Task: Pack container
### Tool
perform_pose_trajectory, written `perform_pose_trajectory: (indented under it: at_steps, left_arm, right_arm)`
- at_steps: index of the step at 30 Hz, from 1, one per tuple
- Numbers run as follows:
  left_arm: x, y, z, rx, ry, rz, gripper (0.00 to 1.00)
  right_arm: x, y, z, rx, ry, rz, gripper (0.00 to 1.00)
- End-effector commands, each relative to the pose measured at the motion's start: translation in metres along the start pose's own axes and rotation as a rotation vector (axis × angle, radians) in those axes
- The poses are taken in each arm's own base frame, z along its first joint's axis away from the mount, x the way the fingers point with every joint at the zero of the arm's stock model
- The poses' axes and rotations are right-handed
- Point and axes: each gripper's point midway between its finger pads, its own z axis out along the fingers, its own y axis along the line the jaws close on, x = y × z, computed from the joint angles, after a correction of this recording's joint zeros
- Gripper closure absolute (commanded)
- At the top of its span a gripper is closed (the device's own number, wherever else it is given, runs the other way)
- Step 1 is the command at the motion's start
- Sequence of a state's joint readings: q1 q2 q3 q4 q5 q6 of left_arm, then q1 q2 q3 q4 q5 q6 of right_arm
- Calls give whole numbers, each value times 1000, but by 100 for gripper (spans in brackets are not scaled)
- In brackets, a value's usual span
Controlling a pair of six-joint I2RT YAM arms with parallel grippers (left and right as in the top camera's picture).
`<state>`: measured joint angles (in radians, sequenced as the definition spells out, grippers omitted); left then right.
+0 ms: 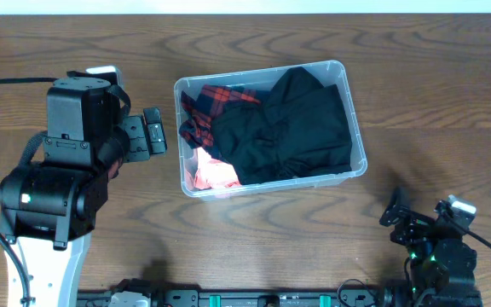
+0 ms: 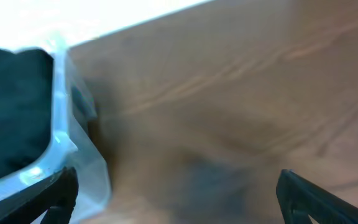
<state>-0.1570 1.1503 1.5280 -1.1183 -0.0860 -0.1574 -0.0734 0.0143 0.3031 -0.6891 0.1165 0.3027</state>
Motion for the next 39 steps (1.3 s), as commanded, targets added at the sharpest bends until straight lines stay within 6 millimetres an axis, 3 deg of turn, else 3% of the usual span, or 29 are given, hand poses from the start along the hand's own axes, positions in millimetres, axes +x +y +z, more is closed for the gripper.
perform_pose_trajectory:
  at_steps: [1,15,39]
  left_arm:
    - [0,3,1,-16,0,-8,2]
    - [0,3,1,-16,0,-8,2]
    - [0,3,1,-16,0,-8,2]
  right_arm:
    - [15,0,6,-7,37,-3,1]
    - [57,-10,24,20,134,-12,1]
    - [57,-10,24,17,136,-27,1]
